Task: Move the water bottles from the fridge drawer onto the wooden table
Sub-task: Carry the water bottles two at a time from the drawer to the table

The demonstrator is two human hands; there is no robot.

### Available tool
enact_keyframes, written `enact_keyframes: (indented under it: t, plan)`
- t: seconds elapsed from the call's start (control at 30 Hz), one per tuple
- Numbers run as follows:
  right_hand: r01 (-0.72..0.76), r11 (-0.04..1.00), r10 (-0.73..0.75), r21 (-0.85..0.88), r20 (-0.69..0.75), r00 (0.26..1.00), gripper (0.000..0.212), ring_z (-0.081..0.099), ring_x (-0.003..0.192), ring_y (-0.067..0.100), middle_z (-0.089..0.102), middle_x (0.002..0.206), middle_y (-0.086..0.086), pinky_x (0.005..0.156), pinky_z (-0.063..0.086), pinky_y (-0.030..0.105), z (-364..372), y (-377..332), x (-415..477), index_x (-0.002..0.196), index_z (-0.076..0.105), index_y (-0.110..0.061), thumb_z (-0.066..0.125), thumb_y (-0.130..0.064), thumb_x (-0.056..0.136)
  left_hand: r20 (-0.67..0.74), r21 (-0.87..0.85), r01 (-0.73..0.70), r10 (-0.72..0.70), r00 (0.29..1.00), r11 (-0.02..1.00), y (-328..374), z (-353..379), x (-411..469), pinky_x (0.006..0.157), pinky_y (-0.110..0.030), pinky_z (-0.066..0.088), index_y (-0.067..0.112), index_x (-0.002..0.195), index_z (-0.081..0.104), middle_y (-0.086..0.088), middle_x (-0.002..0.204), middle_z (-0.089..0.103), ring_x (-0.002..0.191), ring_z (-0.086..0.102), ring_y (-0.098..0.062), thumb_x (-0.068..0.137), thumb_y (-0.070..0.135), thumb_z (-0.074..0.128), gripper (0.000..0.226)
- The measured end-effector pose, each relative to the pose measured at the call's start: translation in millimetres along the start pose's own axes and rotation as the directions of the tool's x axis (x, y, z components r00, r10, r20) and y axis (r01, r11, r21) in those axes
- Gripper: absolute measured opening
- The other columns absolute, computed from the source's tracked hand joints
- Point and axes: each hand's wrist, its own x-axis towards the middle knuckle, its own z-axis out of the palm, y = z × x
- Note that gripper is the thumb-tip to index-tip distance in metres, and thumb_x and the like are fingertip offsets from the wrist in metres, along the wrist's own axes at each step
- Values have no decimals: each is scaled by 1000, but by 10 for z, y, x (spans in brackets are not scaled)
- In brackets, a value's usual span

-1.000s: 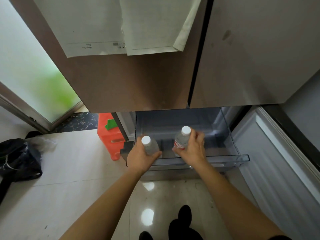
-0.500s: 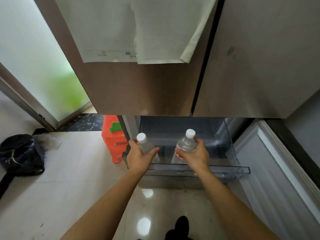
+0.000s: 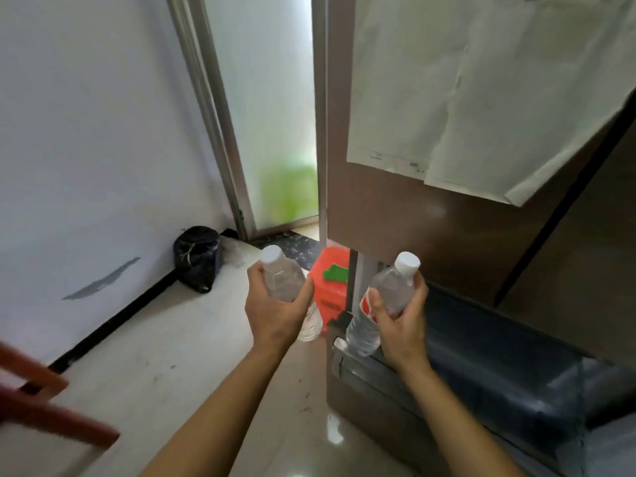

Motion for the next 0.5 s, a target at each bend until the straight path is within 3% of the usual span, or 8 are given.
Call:
enact_keyframes:
  t: [0.13, 0.23, 0.3, 0.4, 0.5]
  plan:
    - [14, 998, -29, 64, 230, 973, 74, 51, 126, 13, 46, 144, -11, 104, 45, 37, 517, -153, -60, 140, 23, -51, 66, -65, 81, -187, 126, 48, -24, 982, 991, -120, -632, -52, 78, -30, 50, 28, 119, 45, 6, 104, 60, 89, 60, -15, 70, 39, 84, 63]
    - [36, 996, -66, 84, 387, 920, 61, 52, 112, -11, 47, 122, -40, 90, 41, 19, 998, -245, -259, 123, 28, -69, 58, -83, 72, -308, 181, 103, -43, 950, 978, -197, -1163, -190, 80, -26, 43, 30, 122, 42, 8, 109, 54, 96, 55, -13, 74, 43, 81, 63]
    - [59, 994, -97, 91, 501, 860, 54, 52, 109, -14, 51, 119, -34, 83, 39, 14, 1340, -331, -467, 118, 33, -68, 59, -79, 72, -400, 196, 148, -58, 915, 969, -259, -1551, -273, 80, -25, 41, 37, 118, 38, 14, 106, 51, 96, 52, -9, 73, 52, 80, 64]
    - [83, 991, -131, 105, 638, 759, 50, 55, 109, -7, 55, 121, -23, 80, 41, 9, 1872, -503, -851, 116, 35, -66, 61, -74, 74, -518, 224, 194, -52, 854, 955, -342, -2165, -354, 80, -20, 38, 36, 119, 38, 14, 112, 48, 101, 49, -9, 68, 64, 70, 67]
    - [93, 986, -164, 138, 704, 691, 48, 56, 108, -4, 54, 120, -23, 83, 45, 14, 2427, -671, -1308, 116, 35, -66, 61, -72, 76, -600, 279, 220, -9, 800, 935, -483, -2852, -398, 83, -28, 40, 26, 123, 45, 11, 109, 50, 97, 52, -12, 69, 74, 65, 75]
